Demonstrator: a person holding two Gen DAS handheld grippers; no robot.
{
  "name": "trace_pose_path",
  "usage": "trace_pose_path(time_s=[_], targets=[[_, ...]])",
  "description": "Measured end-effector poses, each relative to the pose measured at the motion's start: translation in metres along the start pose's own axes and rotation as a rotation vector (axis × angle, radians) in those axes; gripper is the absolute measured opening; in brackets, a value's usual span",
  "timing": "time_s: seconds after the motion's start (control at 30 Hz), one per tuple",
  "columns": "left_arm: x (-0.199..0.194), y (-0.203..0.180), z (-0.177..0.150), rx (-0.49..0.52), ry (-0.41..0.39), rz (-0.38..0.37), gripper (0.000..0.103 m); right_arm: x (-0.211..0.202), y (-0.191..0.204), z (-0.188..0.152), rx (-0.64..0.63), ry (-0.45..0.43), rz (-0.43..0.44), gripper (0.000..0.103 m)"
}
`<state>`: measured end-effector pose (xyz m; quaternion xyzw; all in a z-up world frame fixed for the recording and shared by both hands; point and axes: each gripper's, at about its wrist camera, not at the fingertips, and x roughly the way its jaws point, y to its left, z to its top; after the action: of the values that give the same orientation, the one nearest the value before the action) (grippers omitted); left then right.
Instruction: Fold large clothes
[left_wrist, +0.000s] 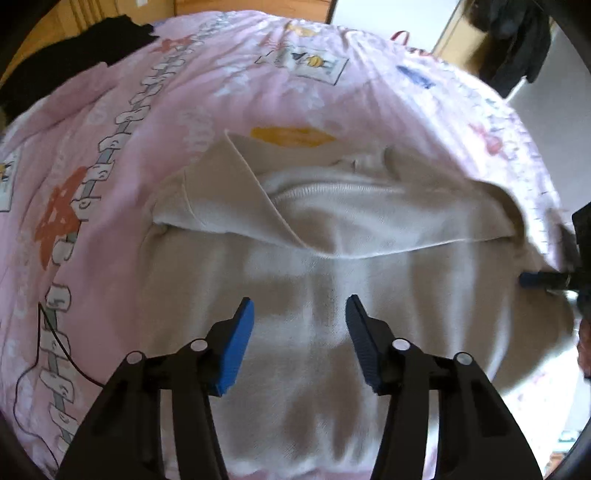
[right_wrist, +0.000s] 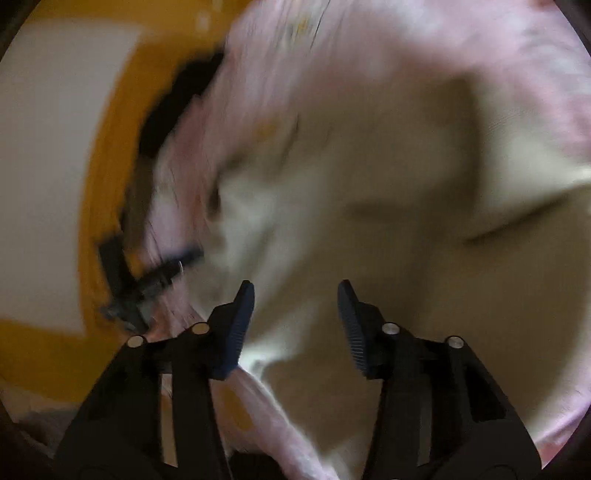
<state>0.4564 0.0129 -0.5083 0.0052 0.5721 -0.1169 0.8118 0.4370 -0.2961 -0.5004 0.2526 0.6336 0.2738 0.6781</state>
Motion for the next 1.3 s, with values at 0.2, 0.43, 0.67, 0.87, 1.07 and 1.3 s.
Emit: trace_pose_path(time_s=[0.2, 0.43, 0.67, 0.87, 1.07, 1.3], targets=[[0.036, -0.013, -0.038, -0.030, 0.020, 0.175, 0.047, 0.041, 0.018, 0.062, -0.035, -0.010, -0.164, 0.045], [0.027, -0.021, -0.068, -0.027, -0.018, 0.248, 0.048, 0.006, 0.032, 0.145, -0.067, -0.191, -0.249, 0.038], [0.018, -0.014, -0.041, -0.006, -0.007, 0.199, 0.048, -0.064, 0.029, 0.131, -0.004, -0.409, -0.146, 0.038], [0.042, 0.006, 0.070, -0.033, -0.024, 0.203, 0.052, -0.040, 0.018, 0.000, -0.100, -0.244, -0.385, 0.038], [0.046, 0.051, 0.150, -0.167, -0.096, 0.372, 0.043, -0.032, -0.006, -0.111, -0.071, -0.301, -0.544, 0.038], [0.002, 0.093, 0.099, -0.142, -0.057, 0.386, 0.046, -0.116, -0.008, -0.160, 0.105, -0.628, -0.463, 0.081]])
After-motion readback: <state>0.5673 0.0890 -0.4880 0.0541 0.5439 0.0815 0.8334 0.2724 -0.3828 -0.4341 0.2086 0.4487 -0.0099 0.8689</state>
